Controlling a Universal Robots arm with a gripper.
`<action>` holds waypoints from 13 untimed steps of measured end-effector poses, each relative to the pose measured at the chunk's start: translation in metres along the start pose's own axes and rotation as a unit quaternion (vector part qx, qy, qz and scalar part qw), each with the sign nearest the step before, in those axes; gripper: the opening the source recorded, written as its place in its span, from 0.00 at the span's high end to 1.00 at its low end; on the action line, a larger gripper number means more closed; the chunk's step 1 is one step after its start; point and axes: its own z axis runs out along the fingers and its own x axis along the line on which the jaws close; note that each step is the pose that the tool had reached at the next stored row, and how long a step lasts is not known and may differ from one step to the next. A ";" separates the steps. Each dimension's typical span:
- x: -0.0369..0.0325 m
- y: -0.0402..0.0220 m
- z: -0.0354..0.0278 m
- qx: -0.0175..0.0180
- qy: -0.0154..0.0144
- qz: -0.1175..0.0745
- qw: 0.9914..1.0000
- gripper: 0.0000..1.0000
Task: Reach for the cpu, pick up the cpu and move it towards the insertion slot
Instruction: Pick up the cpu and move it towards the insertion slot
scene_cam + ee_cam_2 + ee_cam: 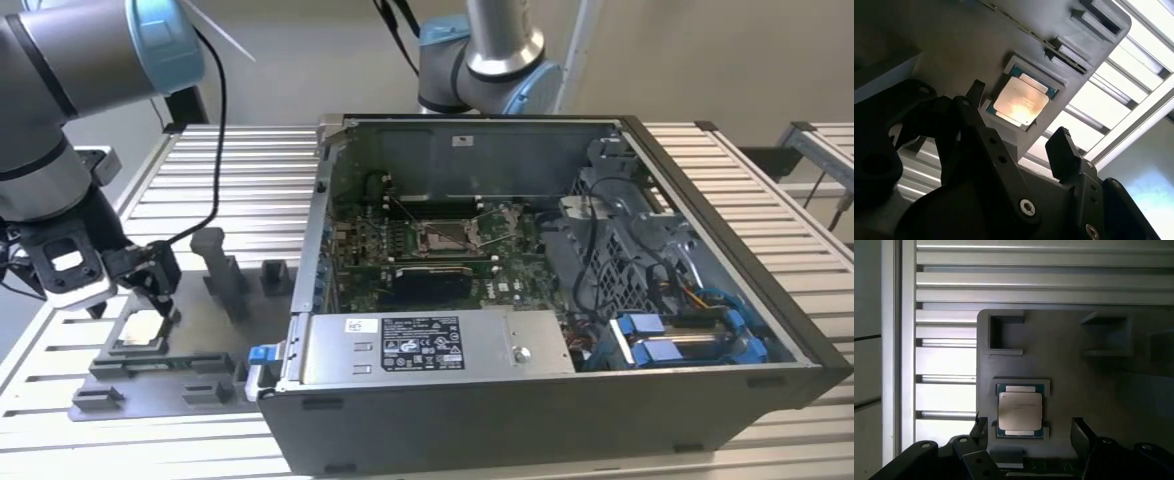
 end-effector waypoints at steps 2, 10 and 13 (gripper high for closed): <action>0.0005 -0.0003 0.0029 0.000 0.000 0.000 1.000 0.00; 0.0045 -0.0009 0.0124 0.000 0.000 0.000 1.000 0.00; 0.0048 -0.0010 0.0167 0.000 0.000 0.000 1.000 0.00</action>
